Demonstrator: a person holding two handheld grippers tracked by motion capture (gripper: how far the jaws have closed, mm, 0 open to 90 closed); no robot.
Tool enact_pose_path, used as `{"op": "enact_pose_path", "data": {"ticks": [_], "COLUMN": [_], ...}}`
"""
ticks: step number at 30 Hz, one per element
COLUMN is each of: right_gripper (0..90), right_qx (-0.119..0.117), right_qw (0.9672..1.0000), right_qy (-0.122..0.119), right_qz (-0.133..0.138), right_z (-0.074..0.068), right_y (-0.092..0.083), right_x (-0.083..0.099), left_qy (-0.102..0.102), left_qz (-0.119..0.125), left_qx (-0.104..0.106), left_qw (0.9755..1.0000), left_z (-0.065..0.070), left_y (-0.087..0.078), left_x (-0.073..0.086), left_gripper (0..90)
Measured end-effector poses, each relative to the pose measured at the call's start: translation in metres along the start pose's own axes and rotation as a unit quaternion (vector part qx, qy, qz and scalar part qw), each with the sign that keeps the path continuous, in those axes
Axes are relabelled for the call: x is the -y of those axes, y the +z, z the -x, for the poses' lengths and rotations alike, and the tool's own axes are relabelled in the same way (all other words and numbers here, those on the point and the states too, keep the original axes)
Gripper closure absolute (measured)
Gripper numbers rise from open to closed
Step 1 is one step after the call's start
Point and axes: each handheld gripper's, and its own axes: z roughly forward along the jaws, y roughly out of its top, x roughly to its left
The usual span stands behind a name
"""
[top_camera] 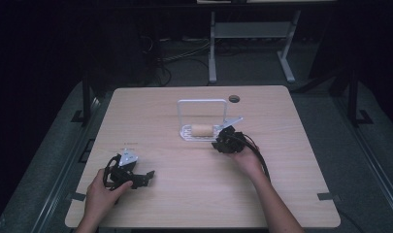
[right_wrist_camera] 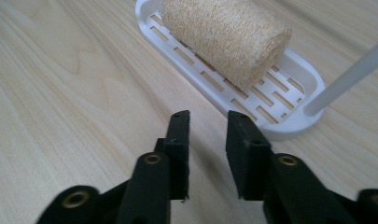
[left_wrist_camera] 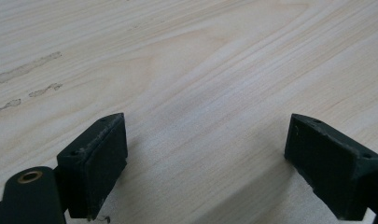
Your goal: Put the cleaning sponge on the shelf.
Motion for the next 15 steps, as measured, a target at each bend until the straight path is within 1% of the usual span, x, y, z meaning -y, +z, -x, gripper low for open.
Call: {"op": "enact_pose_path", "data": {"ticks": [5,6,8,10,13,15], "right_gripper": [58.2,57.7,52.7,49.7,42.9,39.0], "right_qx": [0.006,0.008,0.006,0.008,0.012,0.011], "right_qw": [1.0000,1.0000,1.0000,0.9999,0.9998,0.9997], "right_qy": [0.000,0.002,0.005,0.009,0.011,0.017], "right_qz": [0.001,0.002,0.002,0.005,0.010,0.012], "right_z": [0.000,-0.001,-0.001,-0.001,-0.001,-0.001], "right_y": [-0.007,-0.009,-0.011,-0.014,-0.020,-0.024], "right_x": [0.007,0.009,0.012,0.016,0.022,0.026], "left_qy": [0.000,0.000,0.000,0.000,0.000,0.000], "left_qz": [0.000,0.000,0.000,0.000,0.000,0.000], "left_qx": [0.000,0.000,0.000,0.000,0.000,0.000], "left_qw": [1.0000,1.0000,1.0000,1.0000,1.0000,1.0000], "left_z": [0.000,0.000,0.000,0.000,0.000,0.000], "left_y": [0.000,0.000,0.000,0.000,0.000,0.000], "left_x": [0.000,0.000,0.000,0.000,0.000,0.000], "left_gripper": [12.6,12.6,12.6,12.6,12.6,12.6]}}
